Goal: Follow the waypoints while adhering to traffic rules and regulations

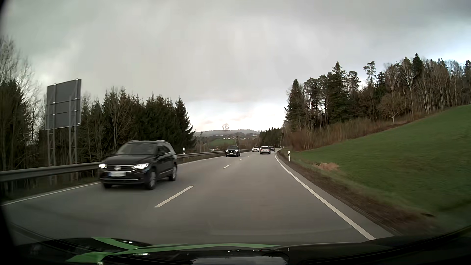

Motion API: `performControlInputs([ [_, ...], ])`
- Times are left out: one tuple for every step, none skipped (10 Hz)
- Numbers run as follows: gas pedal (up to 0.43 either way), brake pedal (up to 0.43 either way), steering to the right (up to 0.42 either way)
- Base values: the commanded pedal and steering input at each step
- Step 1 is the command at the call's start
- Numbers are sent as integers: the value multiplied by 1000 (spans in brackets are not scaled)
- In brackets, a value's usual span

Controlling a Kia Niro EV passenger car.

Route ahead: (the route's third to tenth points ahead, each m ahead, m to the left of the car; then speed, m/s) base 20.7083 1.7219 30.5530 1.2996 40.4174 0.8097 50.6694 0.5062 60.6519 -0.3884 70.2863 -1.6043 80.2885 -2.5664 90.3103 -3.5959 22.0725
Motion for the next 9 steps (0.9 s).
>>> performControlInputs([
  [157, 0, 4],
  [157, 0, 5],
  [157, 0, 6],
  [157, 0, 6],
  [157, 0, 7],
  [150, 0, 7],
  [150, 0, 8],
  [150, 0, 8],
  [150, 0, 8],
])
